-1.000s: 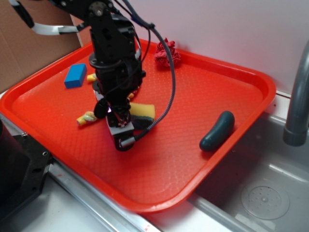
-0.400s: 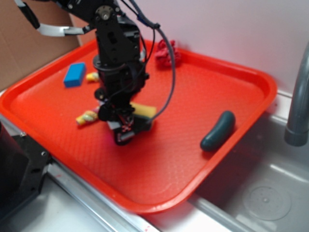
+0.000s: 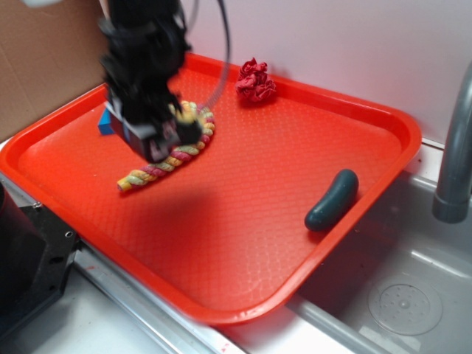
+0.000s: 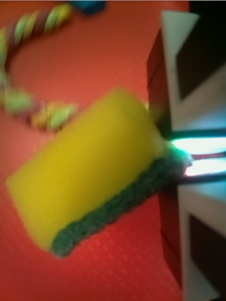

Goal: Grab the green sponge.

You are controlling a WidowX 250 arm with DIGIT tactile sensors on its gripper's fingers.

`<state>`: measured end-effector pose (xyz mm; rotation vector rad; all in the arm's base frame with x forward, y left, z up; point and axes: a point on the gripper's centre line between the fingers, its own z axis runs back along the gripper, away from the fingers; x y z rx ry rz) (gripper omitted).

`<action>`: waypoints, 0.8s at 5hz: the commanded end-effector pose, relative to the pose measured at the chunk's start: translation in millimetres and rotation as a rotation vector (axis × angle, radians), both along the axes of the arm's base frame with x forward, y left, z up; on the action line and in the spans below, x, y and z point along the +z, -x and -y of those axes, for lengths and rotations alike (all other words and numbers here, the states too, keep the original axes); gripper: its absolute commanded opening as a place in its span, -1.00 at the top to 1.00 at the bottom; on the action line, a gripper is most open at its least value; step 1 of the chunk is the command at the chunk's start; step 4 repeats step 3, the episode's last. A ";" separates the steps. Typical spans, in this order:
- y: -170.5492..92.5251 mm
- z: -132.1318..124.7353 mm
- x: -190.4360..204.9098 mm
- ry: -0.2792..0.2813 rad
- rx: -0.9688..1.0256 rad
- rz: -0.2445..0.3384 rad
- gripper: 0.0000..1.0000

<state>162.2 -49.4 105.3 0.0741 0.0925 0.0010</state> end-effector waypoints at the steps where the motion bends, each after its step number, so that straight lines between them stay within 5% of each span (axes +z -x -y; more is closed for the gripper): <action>1: 21.0 -38.4 81.7 0.049 0.353 0.055 1.00; 2: 42.1 -53.8 112.5 0.028 0.487 0.117 1.00; 4: 47.3 -60.8 119.3 0.026 0.507 0.083 1.00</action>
